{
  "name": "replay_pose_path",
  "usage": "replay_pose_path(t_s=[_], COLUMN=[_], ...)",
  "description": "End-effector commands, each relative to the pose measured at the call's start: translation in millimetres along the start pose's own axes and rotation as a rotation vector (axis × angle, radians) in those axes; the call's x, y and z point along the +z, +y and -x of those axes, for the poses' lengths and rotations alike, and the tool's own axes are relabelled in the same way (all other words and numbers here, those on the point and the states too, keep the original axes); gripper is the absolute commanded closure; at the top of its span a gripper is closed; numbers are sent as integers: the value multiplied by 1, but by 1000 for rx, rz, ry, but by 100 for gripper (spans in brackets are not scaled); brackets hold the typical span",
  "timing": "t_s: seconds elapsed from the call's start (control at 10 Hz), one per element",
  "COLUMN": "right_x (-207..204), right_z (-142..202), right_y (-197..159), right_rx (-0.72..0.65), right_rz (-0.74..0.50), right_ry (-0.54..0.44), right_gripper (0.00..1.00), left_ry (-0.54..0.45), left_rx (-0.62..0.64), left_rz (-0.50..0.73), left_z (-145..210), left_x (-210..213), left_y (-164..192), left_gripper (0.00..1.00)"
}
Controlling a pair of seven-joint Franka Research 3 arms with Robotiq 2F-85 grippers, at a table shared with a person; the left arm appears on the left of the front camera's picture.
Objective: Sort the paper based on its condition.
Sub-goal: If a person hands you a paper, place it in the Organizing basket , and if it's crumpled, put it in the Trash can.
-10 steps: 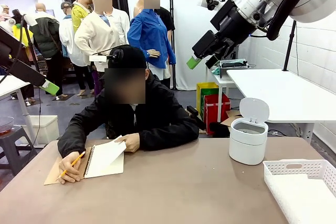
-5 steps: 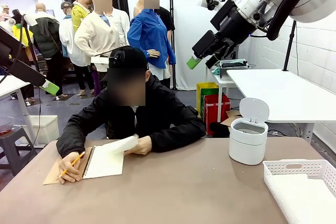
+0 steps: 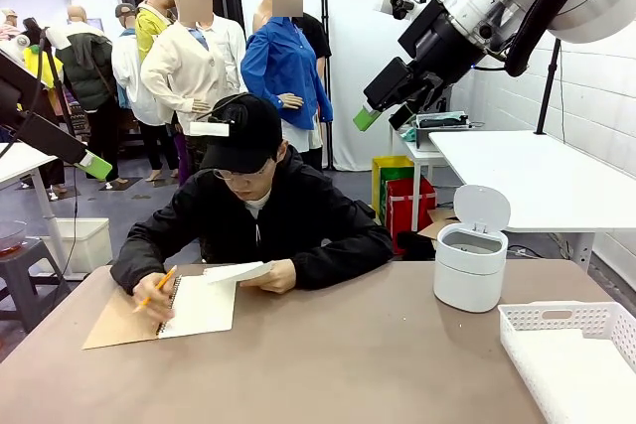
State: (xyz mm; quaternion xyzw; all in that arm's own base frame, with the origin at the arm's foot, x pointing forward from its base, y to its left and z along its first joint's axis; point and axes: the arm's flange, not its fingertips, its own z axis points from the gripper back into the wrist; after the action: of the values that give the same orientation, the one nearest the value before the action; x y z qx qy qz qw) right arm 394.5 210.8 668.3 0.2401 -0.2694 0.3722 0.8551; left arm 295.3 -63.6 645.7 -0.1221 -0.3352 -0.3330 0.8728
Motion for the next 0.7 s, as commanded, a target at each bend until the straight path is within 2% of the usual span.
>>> replay_pose_path(t_s=[0.0,0.6], right_x=[-1,-1], right_z=[0,0], right_y=[-1,-1], right_rx=[-8,-8], right_rz=[-1,-1], right_ry=[2,2], right_gripper=[0,0], left_ry=[-4,-4], left_rx=[6,6], left_rz=[1,1], left_z=[0,0], left_x=[1,1], left_y=[1,1], left_gripper=[0,0])
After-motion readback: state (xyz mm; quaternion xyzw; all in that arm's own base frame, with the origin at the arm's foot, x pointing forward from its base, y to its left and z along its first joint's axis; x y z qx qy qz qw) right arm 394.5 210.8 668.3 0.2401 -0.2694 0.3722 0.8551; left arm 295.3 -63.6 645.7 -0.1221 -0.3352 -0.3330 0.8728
